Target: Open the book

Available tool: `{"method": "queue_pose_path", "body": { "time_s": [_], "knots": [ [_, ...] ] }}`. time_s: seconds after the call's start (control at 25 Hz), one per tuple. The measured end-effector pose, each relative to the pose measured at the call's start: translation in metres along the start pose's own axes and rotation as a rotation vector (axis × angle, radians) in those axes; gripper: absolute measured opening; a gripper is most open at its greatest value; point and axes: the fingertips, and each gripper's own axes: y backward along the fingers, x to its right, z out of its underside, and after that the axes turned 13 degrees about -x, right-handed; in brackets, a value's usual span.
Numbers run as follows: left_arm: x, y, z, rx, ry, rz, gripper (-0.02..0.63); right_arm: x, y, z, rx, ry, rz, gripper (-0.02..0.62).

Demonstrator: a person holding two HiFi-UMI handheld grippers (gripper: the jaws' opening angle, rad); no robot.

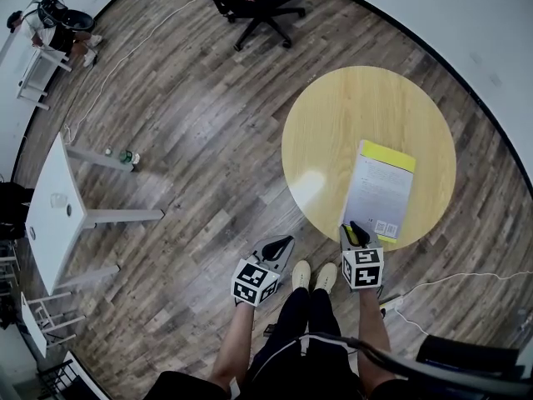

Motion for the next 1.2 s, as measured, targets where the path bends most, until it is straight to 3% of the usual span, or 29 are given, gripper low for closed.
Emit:
{"method": "queue_pose_path", "body": {
  "time_s": [0.12,0.44,1.2],
  "knots": [
    [-0.003,0.002,0.001,-0.001,0.004,-0.004,0.0,-0.006,-0.002,-0.001,-0.005,0.017,0.009,0.061],
    [-0.003,0.005,0.002,0.0,0.007,-0.006,0.0,-0.01,-0.003,-0.001,-0.006,0.018,0.014,0.021],
    [-0.003,0.016,0.005,0.007,-0.007,-0.013,0.0,-0.01,0.001,-0.003,0.038,-0.014,0.014,0.006]
  ]
}}
